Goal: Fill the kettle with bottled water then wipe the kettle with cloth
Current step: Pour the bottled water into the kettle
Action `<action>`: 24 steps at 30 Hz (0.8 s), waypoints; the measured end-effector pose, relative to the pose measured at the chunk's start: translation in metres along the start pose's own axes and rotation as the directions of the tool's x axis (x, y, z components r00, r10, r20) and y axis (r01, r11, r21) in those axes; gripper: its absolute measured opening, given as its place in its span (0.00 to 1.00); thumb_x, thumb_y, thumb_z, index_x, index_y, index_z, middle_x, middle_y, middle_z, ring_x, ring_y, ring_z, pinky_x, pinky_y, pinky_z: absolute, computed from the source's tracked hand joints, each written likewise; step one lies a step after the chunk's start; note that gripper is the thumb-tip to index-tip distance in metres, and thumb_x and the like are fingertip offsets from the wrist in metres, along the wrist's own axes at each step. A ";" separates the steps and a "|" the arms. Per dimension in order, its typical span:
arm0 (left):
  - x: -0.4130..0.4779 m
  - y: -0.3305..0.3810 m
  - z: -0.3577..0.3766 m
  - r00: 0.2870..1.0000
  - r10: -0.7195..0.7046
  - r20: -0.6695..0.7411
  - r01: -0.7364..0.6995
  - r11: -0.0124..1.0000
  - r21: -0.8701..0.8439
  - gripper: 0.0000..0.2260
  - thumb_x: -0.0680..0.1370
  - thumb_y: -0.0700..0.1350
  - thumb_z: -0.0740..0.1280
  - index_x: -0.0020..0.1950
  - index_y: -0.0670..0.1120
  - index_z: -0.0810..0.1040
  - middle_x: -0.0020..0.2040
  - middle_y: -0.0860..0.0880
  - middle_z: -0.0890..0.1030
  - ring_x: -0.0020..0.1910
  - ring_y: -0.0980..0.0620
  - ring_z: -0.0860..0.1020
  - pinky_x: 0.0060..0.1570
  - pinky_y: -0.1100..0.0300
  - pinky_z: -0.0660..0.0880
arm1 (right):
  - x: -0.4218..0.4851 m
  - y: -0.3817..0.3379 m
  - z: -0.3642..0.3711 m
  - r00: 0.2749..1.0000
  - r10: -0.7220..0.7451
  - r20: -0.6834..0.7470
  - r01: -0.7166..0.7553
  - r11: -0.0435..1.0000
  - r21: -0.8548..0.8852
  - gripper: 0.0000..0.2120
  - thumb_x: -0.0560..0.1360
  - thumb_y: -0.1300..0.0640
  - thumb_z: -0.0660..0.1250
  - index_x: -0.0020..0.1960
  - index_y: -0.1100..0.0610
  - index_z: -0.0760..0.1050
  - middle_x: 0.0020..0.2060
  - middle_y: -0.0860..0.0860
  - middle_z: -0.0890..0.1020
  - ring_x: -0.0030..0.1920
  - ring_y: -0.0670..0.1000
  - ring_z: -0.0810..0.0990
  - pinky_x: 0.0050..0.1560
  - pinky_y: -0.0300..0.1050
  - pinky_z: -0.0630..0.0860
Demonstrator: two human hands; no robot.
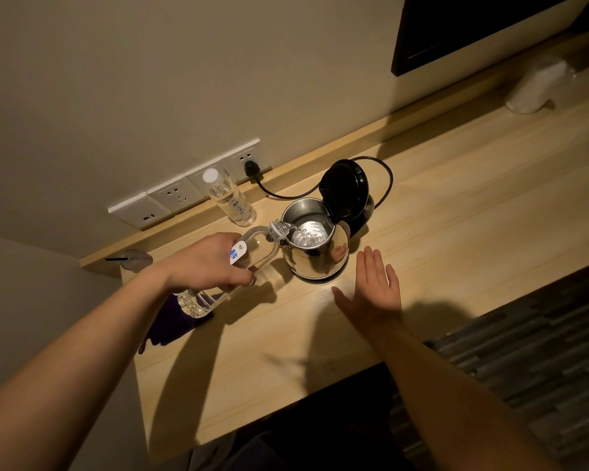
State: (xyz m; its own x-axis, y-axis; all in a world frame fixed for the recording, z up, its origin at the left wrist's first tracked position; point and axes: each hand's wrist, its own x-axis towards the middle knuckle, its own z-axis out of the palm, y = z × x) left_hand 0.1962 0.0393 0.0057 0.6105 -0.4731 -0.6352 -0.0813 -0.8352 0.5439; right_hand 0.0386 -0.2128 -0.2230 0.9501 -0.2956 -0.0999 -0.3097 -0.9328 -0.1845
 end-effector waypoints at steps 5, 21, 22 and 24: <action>0.000 0.002 -0.001 1.000 -0.006 0.009 0.006 1.000 0.000 0.13 0.73 0.41 0.78 0.52 0.44 0.78 0.41 0.46 0.84 0.32 0.57 0.83 0.32 0.66 0.78 | 0.000 -0.001 -0.002 1.000 0.002 0.021 -0.002 1.000 -0.003 0.47 0.77 0.29 0.58 0.82 0.62 0.59 0.83 0.59 0.61 0.84 0.57 0.58 0.80 0.58 0.60; -0.004 0.011 -0.003 0.999 0.001 0.036 -0.001 1.000 -0.003 0.13 0.73 0.38 0.78 0.53 0.40 0.78 0.42 0.42 0.84 0.33 0.55 0.83 0.34 0.63 0.79 | 0.001 -0.001 -0.006 0.999 0.006 0.054 -0.006 1.000 0.002 0.47 0.76 0.30 0.59 0.82 0.62 0.59 0.83 0.58 0.61 0.84 0.57 0.58 0.80 0.59 0.60; -0.004 0.012 -0.003 0.999 -0.002 0.033 0.002 1.000 0.004 0.13 0.73 0.39 0.78 0.53 0.41 0.78 0.42 0.43 0.84 0.33 0.55 0.83 0.34 0.63 0.79 | 0.001 -0.001 -0.006 0.998 0.008 0.056 -0.008 1.000 0.002 0.47 0.76 0.30 0.59 0.82 0.62 0.59 0.83 0.58 0.61 0.84 0.57 0.58 0.80 0.59 0.60; -0.004 0.012 -0.003 0.999 -0.009 0.032 0.008 1.000 0.015 0.12 0.73 0.39 0.78 0.53 0.41 0.78 0.42 0.44 0.85 0.32 0.56 0.83 0.33 0.64 0.79 | 0.002 -0.001 -0.006 0.998 0.009 0.061 -0.010 1.000 0.002 0.47 0.76 0.30 0.59 0.82 0.61 0.59 0.83 0.58 0.61 0.84 0.57 0.57 0.80 0.58 0.59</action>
State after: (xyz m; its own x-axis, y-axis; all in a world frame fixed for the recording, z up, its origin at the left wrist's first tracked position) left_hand 0.1953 0.0320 0.0169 0.5857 -0.4744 -0.6572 -0.0878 -0.8432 0.5304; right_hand 0.0405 -0.2137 -0.2170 0.9430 -0.2914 -0.1610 -0.3189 -0.9294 -0.1858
